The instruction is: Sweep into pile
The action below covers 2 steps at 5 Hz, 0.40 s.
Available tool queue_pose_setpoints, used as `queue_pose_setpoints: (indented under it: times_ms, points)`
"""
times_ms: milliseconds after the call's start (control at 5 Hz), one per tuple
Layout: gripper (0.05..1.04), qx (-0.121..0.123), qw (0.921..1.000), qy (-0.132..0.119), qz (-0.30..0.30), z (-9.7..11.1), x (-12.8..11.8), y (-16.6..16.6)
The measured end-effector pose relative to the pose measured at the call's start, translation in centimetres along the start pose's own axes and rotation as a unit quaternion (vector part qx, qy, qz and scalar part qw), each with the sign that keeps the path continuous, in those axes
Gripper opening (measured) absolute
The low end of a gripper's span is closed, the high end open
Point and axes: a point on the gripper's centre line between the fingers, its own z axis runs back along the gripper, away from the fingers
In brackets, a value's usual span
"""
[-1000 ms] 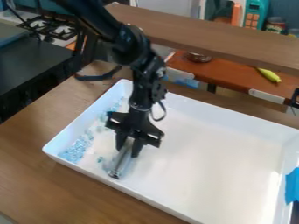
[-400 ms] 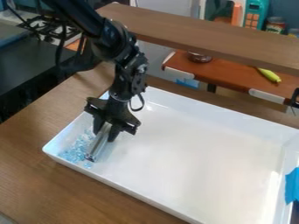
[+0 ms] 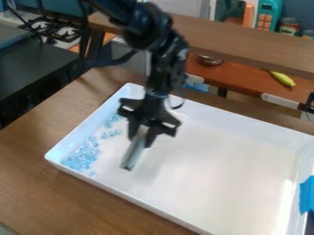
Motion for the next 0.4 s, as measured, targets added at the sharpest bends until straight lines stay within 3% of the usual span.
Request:
queue_pose_setpoints:
  times_ms: [400]
  points:
    - [0.383,-0.030,0.9995,-0.006,0.001,4.0,0.2,-7.4]
